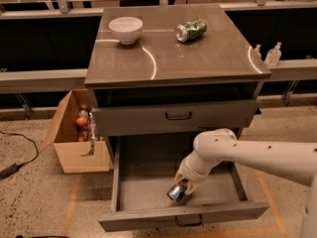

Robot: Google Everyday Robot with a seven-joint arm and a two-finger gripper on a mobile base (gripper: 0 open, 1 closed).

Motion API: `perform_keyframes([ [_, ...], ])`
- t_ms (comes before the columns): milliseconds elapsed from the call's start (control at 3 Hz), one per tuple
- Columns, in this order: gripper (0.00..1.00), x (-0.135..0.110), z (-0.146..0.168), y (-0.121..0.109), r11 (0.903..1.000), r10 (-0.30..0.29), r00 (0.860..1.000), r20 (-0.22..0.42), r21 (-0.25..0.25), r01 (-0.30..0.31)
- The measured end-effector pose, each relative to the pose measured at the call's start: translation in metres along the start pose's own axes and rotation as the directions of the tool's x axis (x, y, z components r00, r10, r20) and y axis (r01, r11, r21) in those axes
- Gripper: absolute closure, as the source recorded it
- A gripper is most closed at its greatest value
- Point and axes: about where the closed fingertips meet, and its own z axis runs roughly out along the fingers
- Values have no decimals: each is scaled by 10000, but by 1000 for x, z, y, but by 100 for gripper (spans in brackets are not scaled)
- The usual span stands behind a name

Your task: Pick redbull can from middle drawer and place on counter

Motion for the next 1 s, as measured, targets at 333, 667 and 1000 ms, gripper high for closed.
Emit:
perform_keyframes([
  [333, 100, 2, -55, 13, 9976, 662, 9937, -908, 278, -639],
  [667, 100, 4, -99, 20, 9900, 1331, 9784, -1579, 681, -1237],
  [1000, 100, 8, -147, 21, 9757, 1996, 9595, -1988, 1311, -1758],
])
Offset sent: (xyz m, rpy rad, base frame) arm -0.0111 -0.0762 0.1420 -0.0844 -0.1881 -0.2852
